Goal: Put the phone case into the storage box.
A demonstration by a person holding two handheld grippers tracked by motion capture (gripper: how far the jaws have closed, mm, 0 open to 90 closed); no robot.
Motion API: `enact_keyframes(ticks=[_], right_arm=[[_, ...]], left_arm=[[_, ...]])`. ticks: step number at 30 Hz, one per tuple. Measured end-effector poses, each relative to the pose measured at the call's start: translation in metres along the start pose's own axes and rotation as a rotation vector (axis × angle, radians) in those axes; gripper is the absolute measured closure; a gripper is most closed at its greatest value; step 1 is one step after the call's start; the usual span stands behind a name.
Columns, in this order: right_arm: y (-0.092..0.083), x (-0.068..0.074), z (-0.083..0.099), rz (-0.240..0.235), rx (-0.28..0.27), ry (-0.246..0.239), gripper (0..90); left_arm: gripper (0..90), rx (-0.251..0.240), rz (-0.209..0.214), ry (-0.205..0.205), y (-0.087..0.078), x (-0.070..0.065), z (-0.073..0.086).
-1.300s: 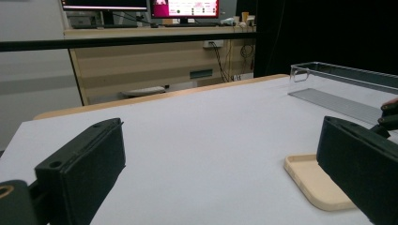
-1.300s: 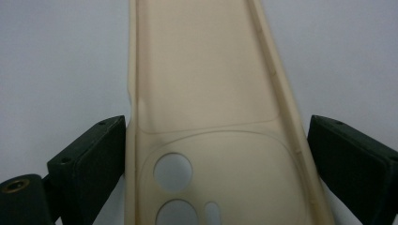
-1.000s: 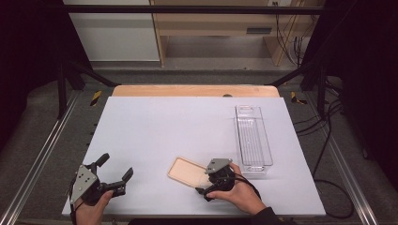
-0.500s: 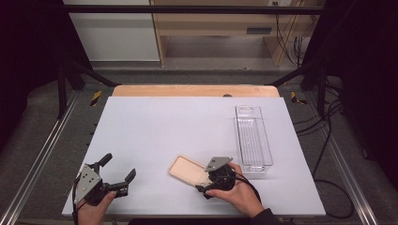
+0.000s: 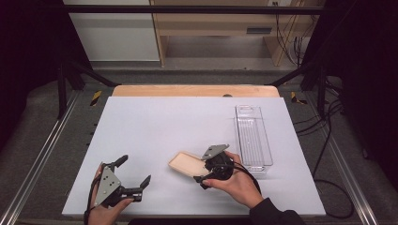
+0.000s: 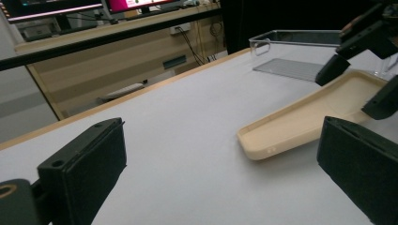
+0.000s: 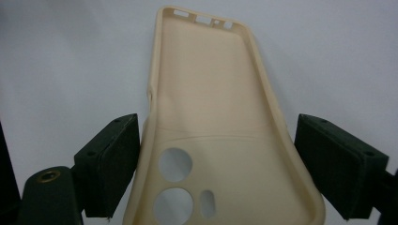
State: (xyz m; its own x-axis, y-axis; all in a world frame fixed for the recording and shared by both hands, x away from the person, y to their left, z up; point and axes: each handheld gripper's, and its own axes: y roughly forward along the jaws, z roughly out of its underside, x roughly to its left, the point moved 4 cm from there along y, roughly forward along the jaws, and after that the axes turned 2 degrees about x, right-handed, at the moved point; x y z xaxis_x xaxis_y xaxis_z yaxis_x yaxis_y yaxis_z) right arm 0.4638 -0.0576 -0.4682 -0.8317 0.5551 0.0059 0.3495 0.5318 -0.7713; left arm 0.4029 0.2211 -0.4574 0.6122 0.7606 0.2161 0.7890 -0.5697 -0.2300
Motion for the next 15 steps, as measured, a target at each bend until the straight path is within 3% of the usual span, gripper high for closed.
enact_keyframes(ticks=[6, 15], right_arm=[[-0.0004, -0.0012, -0.0055, -0.004, -0.021, 0.002, 17.6], [-0.0013, -0.0003, -0.0063, -0.006, -0.024, -0.006, 17.8]], left_arm=[[1.3, 0.025, 0.014, 0.039, 0.0038, -0.0071, 0.0009], [1.4, 0.029, 0.015, 0.044, 0.0046, -0.008, 0.0014]])
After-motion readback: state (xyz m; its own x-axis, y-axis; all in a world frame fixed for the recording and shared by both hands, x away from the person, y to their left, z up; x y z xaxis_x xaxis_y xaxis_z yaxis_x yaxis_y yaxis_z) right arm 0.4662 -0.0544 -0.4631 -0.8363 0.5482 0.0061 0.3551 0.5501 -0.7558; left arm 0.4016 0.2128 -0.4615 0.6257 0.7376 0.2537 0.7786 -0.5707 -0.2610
